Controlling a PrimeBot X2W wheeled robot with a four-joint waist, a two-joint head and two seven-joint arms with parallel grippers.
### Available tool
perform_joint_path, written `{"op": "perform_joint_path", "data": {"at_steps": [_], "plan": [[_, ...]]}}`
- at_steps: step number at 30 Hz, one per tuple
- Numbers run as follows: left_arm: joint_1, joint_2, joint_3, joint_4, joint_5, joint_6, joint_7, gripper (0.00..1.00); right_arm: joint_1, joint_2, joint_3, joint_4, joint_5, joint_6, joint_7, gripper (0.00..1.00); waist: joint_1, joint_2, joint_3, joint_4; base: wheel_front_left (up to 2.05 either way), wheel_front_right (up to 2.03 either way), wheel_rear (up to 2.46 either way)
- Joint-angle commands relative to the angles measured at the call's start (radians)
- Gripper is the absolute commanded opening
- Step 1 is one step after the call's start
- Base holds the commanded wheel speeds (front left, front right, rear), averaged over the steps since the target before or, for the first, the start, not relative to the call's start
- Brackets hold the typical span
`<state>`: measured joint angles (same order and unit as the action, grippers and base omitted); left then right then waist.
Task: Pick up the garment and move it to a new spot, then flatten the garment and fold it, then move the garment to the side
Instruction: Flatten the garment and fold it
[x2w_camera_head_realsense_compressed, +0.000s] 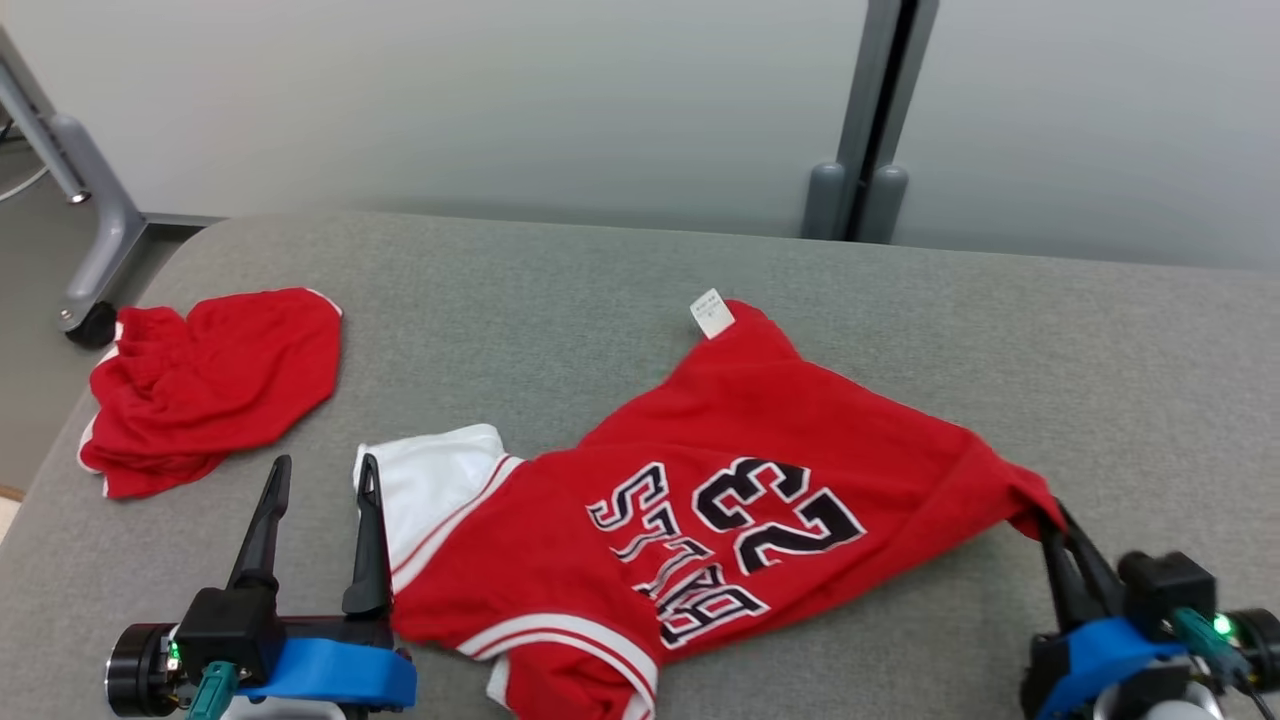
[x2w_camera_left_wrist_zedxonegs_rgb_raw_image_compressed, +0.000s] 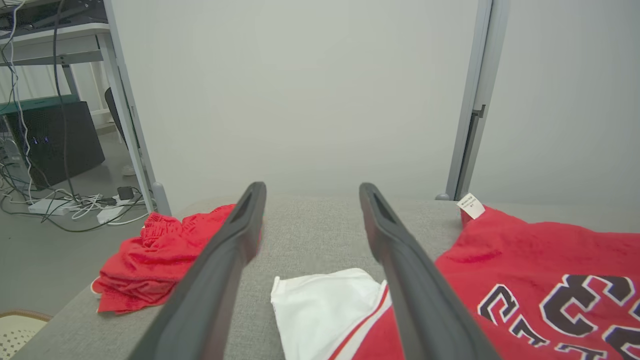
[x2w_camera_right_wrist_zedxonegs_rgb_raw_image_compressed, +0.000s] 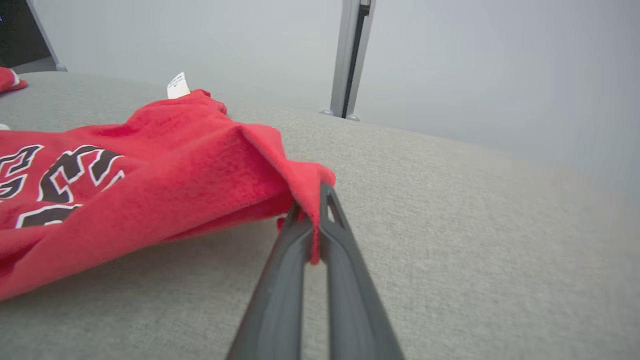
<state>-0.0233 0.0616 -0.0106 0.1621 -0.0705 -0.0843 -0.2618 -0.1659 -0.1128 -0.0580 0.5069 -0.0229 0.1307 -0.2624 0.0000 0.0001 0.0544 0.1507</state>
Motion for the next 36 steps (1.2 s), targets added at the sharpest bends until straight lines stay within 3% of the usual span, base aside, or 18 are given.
{"op": "perform_joint_path", "data": {"at_steps": [1,13,14,15,16,27,32,36], "plan": [[-0.002,0.001,0.004,-0.001,0.001,0.002,-0.005,1.00,0.034,-0.010,-0.020,-0.032,-0.010,0.000,-0.003,0.00,0.0000,-0.0001,-0.007,-0.013,0.00,0.00,0.00],[0.007,-0.005,0.014,0.000,-0.005,0.002,-0.005,1.00,0.340,0.005,-0.192,-0.257,-0.046,0.000,0.040,0.00,0.0000,-0.0001,-0.021,-0.065,0.00,0.00,0.00],[0.007,-0.006,0.015,0.000,-0.006,0.000,-0.005,1.00,0.350,0.006,-0.201,-0.269,-0.045,0.000,0.043,0.04,0.0000,-0.0001,-0.021,-0.068,0.00,0.00,0.00],[0.007,-0.006,0.015,-0.001,-0.006,-0.001,-0.005,1.00,0.360,0.010,-0.207,-0.277,-0.043,0.000,0.048,0.72,0.0000,-0.0001,-0.020,-0.070,0.00,0.00,0.00],[0.007,-0.006,0.017,-0.001,-0.005,-0.001,-0.005,1.00,0.367,0.014,-0.210,-0.290,-0.040,0.000,0.046,1.00,0.0000,-0.0001,-0.019,-0.073,0.00,0.00,0.00],[0.008,-0.006,0.026,0.007,0.009,-0.012,-0.005,1.00,0.315,0.044,-0.201,-0.470,0.002,0.000,0.033,1.00,0.0000,-0.0001,-0.030,-0.081,0.00,0.00,0.00],[0.007,-0.005,0.031,0.007,0.011,-0.015,-0.005,1.00,0.254,0.057,-0.147,-0.529,0.034,0.000,0.018,1.00,0.0000,-0.0001,-0.029,-0.080,0.00,0.00,0.00],[0.003,-0.006,0.032,0.006,0.017,-0.017,-0.005,1.00,0.191,0.062,-0.066,-0.504,0.042,0.000,0.008,1.00,0.0000,-0.0001,-0.022,-0.078,0.00,0.00,0.00]]}}
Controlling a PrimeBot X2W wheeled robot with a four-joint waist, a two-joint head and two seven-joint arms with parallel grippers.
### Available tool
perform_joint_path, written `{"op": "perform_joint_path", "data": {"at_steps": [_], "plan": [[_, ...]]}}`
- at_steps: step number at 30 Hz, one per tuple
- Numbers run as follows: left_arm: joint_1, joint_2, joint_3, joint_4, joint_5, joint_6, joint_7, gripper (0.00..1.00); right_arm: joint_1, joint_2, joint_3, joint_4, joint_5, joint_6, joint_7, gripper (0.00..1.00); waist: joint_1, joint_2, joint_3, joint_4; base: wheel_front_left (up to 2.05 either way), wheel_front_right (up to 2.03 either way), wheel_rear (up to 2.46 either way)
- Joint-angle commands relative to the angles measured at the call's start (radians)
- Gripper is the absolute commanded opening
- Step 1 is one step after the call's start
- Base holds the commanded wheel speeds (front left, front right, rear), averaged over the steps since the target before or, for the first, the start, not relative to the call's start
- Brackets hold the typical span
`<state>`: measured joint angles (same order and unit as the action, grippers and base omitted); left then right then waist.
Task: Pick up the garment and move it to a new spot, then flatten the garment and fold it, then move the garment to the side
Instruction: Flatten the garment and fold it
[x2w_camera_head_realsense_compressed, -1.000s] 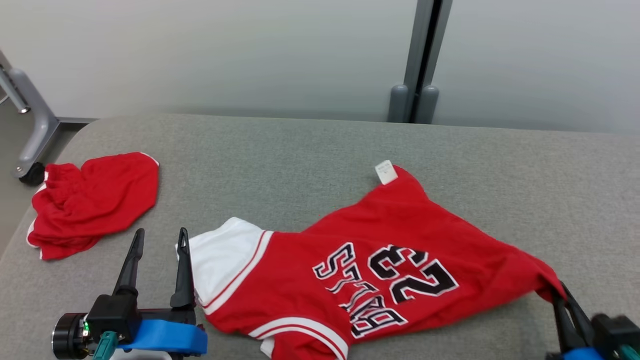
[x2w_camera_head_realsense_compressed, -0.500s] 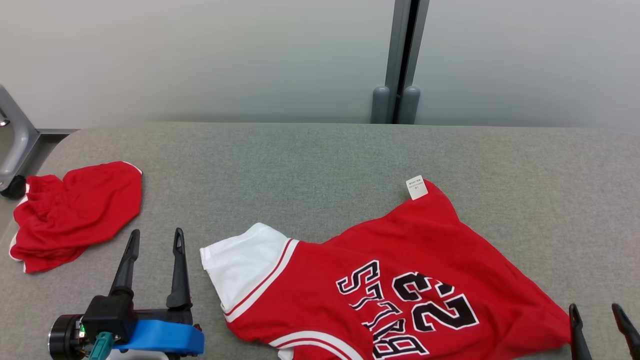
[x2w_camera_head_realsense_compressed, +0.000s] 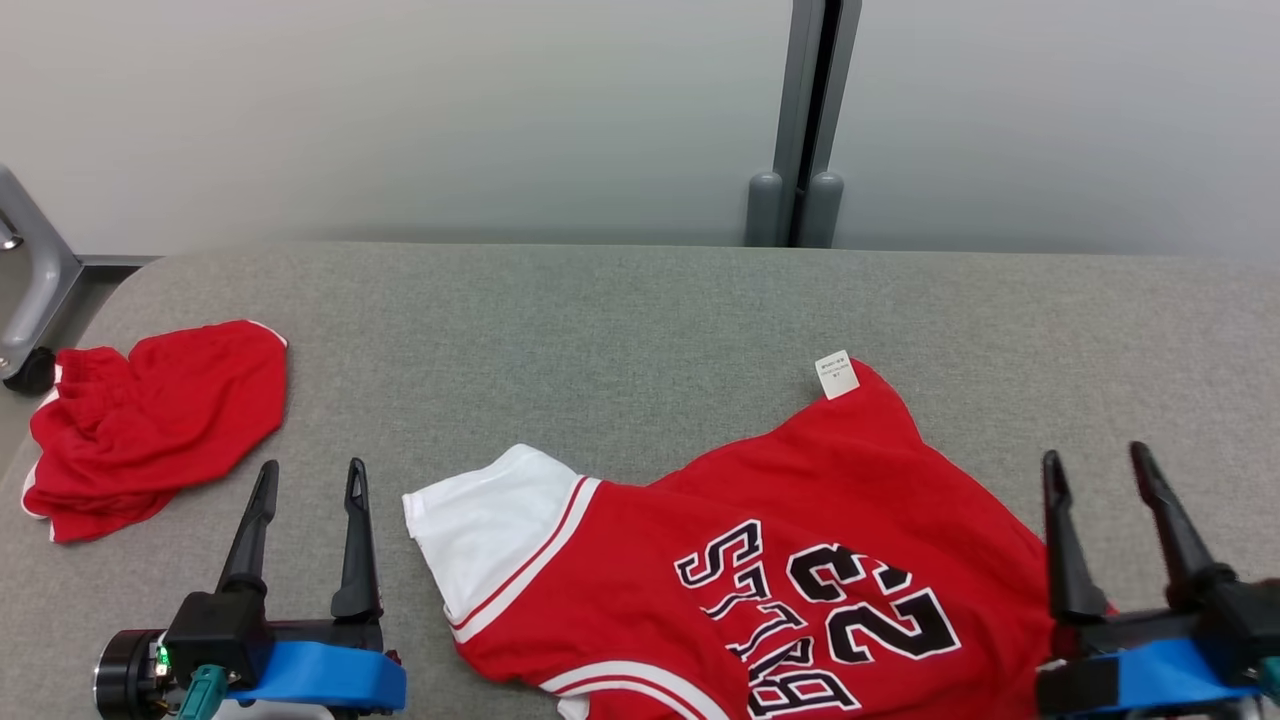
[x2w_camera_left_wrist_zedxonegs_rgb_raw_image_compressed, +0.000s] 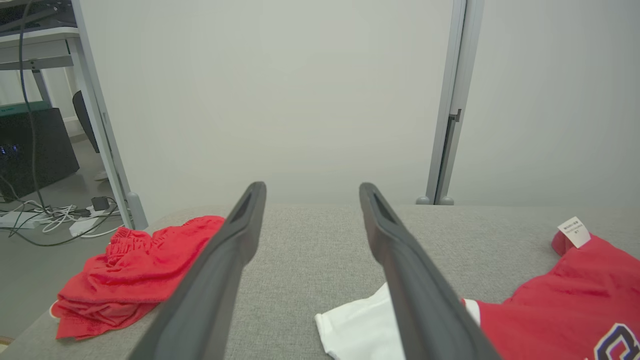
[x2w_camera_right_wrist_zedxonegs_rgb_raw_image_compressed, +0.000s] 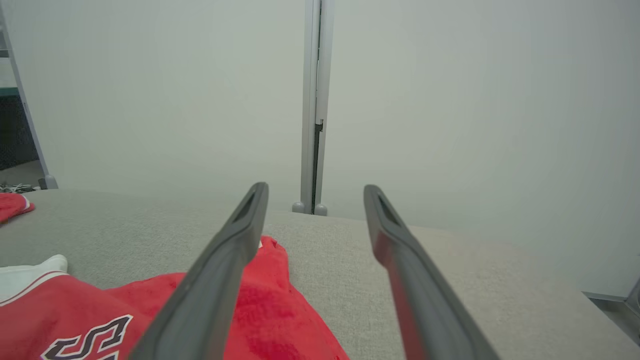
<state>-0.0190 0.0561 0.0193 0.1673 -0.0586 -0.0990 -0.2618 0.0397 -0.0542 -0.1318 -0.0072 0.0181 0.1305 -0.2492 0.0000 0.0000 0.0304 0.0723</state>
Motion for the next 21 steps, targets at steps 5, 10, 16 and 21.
{"op": "perform_joint_path", "data": {"at_steps": [5,10,16,21], "plan": [[-0.010,-0.002,-0.008,0.011,0.005,-0.004,-0.005,1.00,-0.062,0.003,0.065,0.080,0.015,0.000,-0.009,1.00,0.0000,0.0000,0.010,0.008,0.00,0.00,0.00],[-0.006,-0.003,-0.040,0.057,-0.011,-0.014,-0.005,1.00,-0.082,0.003,0.071,0.127,0.027,0.001,-0.014,1.00,0.0000,0.0000,0.011,0.014,0.00,0.00,0.00],[0.024,0.009,-0.133,0.158,-0.023,-0.027,-0.004,1.00,-0.079,0.003,0.056,0.144,0.018,0.001,-0.016,1.00,0.0000,0.0000,0.012,0.009,0.00,0.00,0.00],[0.041,0.021,-0.192,0.234,-0.048,-0.032,0.004,1.00,-0.082,0.004,0.049,0.152,0.019,0.001,-0.017,1.00,0.0000,0.0000,0.020,0.003,0.00,0.00,0.00]]}}
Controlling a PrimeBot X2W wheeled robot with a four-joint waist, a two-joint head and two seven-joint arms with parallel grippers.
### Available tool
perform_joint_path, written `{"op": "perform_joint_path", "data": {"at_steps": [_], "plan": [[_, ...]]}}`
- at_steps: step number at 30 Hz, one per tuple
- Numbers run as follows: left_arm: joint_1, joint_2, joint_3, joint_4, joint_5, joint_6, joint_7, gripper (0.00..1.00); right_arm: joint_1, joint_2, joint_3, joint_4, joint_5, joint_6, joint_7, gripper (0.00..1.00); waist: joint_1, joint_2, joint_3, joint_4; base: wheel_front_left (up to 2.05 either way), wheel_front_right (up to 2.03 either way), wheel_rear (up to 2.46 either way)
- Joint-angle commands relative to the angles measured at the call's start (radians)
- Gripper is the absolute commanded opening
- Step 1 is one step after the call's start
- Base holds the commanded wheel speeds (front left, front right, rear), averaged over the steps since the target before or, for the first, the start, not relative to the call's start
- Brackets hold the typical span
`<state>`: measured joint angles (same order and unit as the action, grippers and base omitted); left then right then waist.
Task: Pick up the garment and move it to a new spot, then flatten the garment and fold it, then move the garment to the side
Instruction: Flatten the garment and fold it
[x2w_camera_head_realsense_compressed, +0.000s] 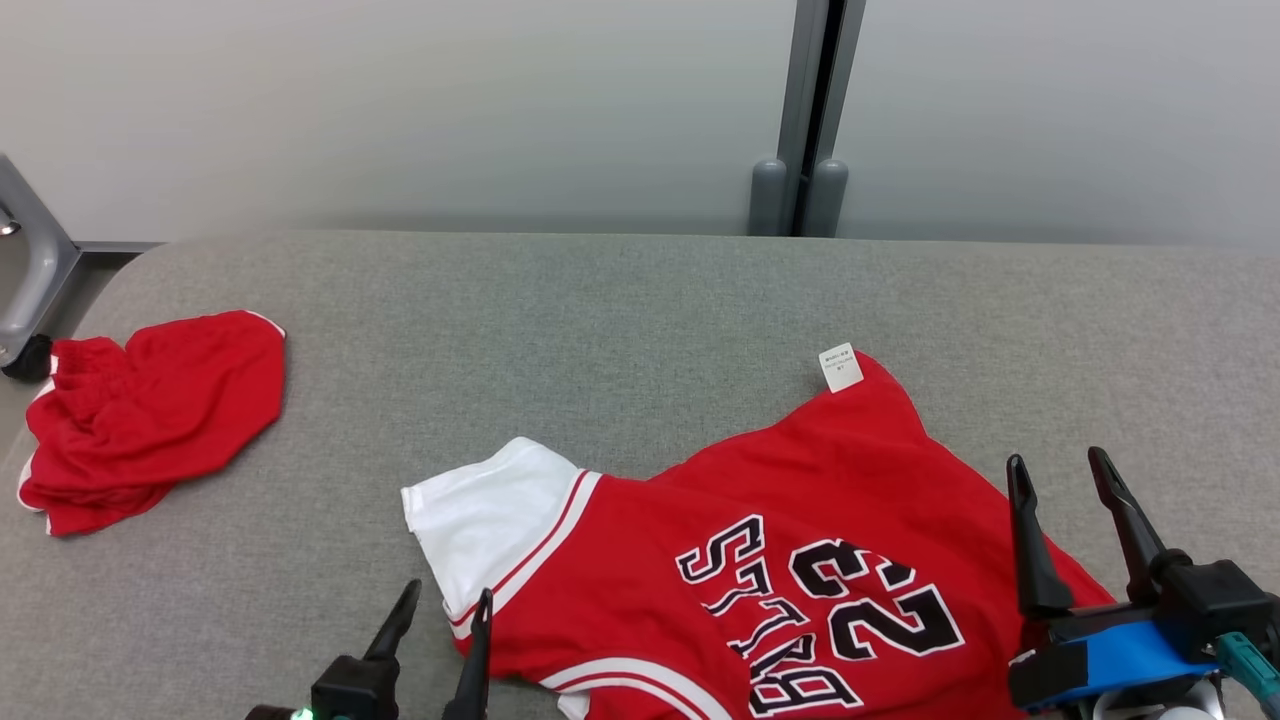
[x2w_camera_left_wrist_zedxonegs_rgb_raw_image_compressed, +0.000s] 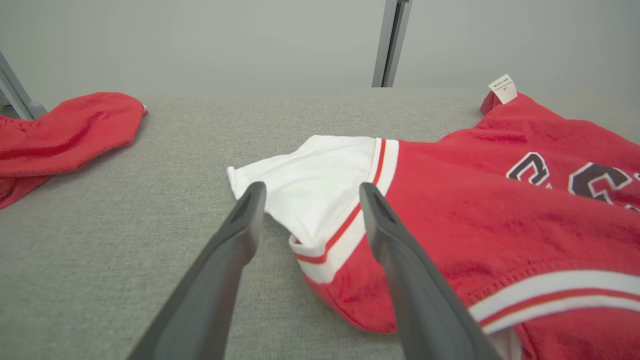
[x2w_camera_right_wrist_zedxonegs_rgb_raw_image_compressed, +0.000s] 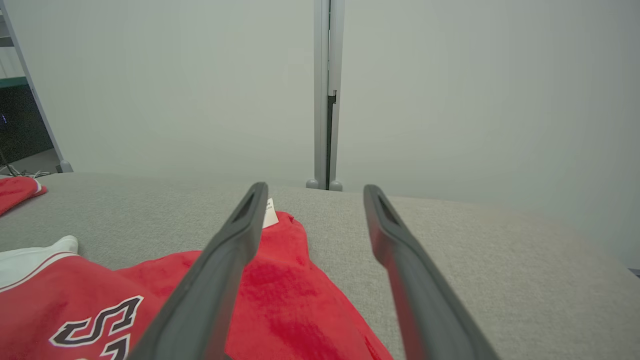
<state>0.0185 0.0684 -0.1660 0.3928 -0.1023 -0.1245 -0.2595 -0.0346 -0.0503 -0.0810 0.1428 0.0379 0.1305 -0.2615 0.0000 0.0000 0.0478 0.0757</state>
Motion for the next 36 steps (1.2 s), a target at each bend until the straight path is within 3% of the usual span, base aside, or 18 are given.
{"op": "perform_joint_path", "data": {"at_steps": [1,20,21,22,23,24,29,36], "plan": [[0.004,0.009,-0.018,0.021,-0.013,-0.007,0.004,1.00,-0.009,0.000,-0.001,0.002,0.001,0.001,-0.005,1.00,0.0000,0.0000,0.006,-0.001,0.00,0.00,0.00],[-0.118,-0.002,-0.110,0.225,-0.091,-0.006,0.001,1.00,-0.024,0.000,0.003,0.004,0.008,0.001,-0.005,1.00,0.0000,0.0000,0.032,-0.021,0.00,0.00,0.00],[-0.132,-0.003,-0.120,0.237,-0.097,-0.006,0.001,0.87,-0.024,0.000,0.004,0.005,0.009,0.001,-0.005,1.00,0.0000,0.0000,0.030,-0.023,0.00,0.00,0.00],[-0.145,-0.004,-0.129,0.244,-0.102,-0.006,0.000,0.42,-0.023,0.000,0.005,0.006,0.009,0.001,-0.005,1.00,0.0000,0.0000,0.029,-0.024,0.00,0.00,0.00],[-0.156,-0.005,-0.138,0.253,-0.107,-0.006,-0.001,0.13,-0.022,0.000,0.003,0.006,0.010,0.001,-0.005,1.00,0.0000,0.0000,0.027,-0.025,0.00,0.00,0.00],[-0.167,-0.004,-0.147,0.261,-0.108,-0.006,-0.002,0.00,-0.020,0.000,0.002,0.005,0.011,0.001,-0.005,1.00,0.0000,0.0000,0.025,-0.025,0.00,0.00,0.00],[-0.204,0.008,-0.171,0.249,-0.127,-0.006,-0.006,0.00,-0.004,0.000,-0.010,0.007,0.014,0.001,-0.005,1.00,0.0000,0.0000,0.011,-0.021,0.00,0.00,0.00],[-0.191,0.055,-0.176,0.034,-0.123,-0.006,-0.007,0.00,0.019,0.000,-0.032,0.000,0.027,0.001,-0.005,1.00,0.0000,0.0000,-0.010,0.003,0.00,0.00,0.00]]}}
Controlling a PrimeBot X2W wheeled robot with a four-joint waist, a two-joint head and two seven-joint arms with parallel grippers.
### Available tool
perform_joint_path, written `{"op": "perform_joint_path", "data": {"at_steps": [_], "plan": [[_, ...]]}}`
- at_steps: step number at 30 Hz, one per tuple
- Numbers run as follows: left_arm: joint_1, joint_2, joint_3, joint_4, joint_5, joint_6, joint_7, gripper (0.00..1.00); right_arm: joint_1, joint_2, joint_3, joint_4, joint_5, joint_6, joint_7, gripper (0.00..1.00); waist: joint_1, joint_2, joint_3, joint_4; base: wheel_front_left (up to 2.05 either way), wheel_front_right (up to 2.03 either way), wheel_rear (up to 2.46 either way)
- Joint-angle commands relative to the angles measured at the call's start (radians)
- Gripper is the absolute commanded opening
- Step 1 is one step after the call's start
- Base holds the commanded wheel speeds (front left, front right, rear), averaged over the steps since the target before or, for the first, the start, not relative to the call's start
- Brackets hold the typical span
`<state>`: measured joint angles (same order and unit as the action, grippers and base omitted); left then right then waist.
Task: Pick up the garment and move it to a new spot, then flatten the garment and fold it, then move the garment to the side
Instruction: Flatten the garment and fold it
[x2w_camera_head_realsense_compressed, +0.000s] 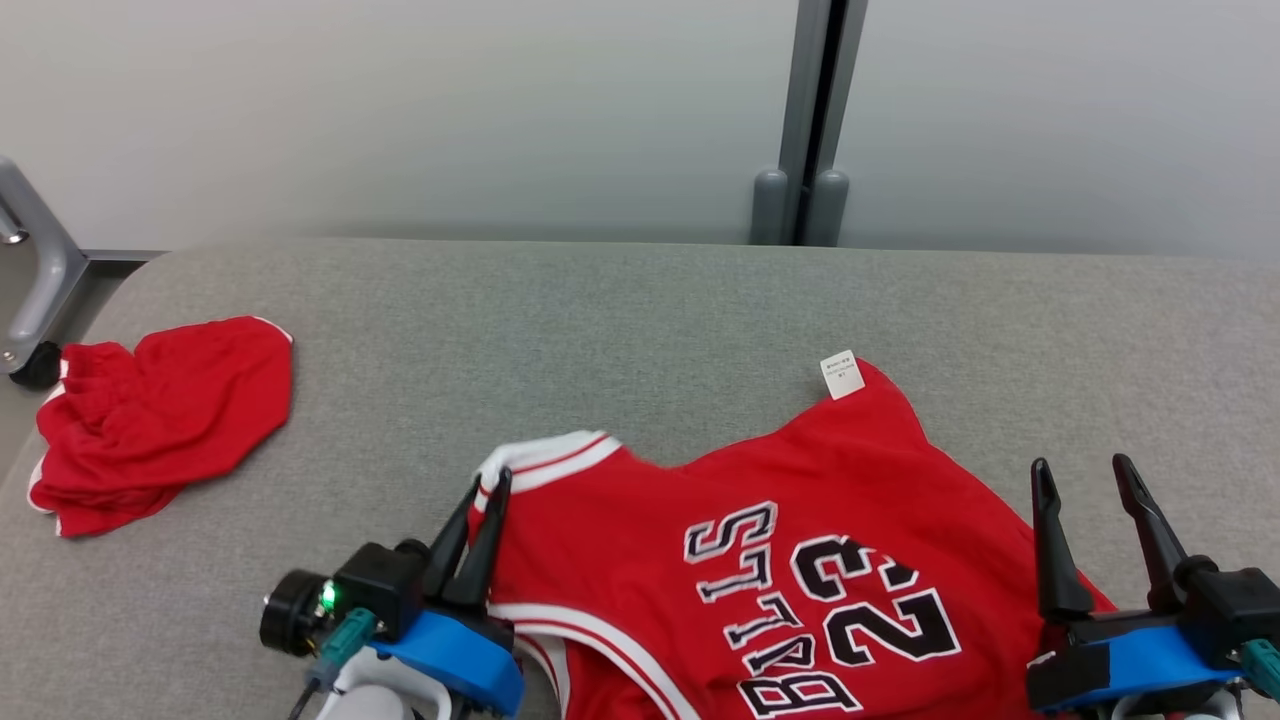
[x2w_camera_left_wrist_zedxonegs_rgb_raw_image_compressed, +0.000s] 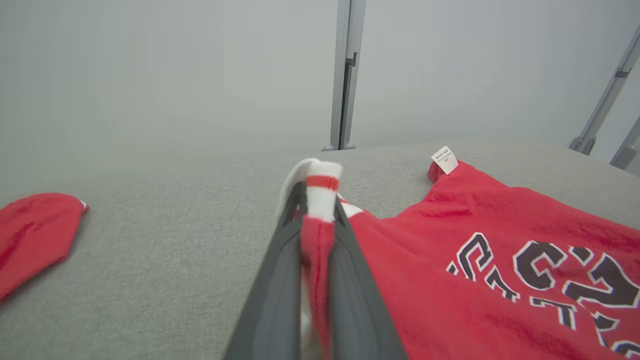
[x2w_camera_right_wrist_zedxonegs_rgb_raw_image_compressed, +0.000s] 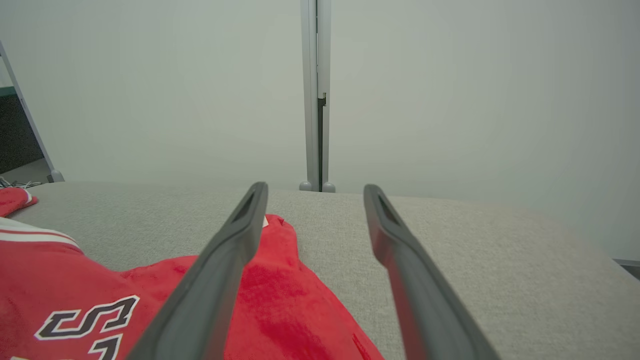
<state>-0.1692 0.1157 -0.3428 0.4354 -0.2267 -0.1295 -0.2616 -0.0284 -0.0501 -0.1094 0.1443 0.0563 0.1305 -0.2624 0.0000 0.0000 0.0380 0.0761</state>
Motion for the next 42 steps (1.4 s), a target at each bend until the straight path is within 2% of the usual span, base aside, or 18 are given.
{"op": "perform_joint_path", "data": {"at_steps": [1,11,20,26,32,42], "plan": [[-0.002,0.015,0.003,-0.043,0.004,-0.001,-0.005,0.00,0.014,-0.001,-0.004,-0.003,0.010,0.001,-0.004,1.00,0.0000,0.0000,-0.003,0.006,0.00,0.00,0.00],[-0.056,0.088,0.030,-0.322,0.031,0.016,0.042,0.00,0.002,-0.001,-0.002,-0.002,0.021,0.001,-0.004,1.00,0.0000,0.0000,-0.018,0.001,0.00,0.00,0.00],[-0.102,0.139,0.060,-0.376,0.035,0.028,0.088,0.00,-0.011,-0.001,-0.006,-0.002,0.029,0.001,-0.004,1.00,0.0000,0.0000,0.015,-0.051,0.00,0.00,0.00],[-0.177,0.172,0.062,-0.351,0.045,0.023,0.093,0.00,-0.041,-0.001,-0.014,-0.011,0.026,0.001,-0.004,1.00,0.0000,0.0000,0.074,-0.091,0.00,0.00,0.00],[-0.322,0.211,0.075,-0.277,0.047,0.015,0.083,0.00,-0.082,-0.001,-0.021,-0.021,0.025,0.001,-0.004,1.00,0.0000,0.0000,0.156,-0.134,0.00,0.00,0.00],[-0.615,0.289,0.075,-0.031,0.053,0.004,0.040,0.00,-0.165,-0.001,-0.028,-0.038,0.033,0.001,-0.004,1.00,0.0000,0.0000,0.308,-0.220,0.00,0.00,0.00]]}}
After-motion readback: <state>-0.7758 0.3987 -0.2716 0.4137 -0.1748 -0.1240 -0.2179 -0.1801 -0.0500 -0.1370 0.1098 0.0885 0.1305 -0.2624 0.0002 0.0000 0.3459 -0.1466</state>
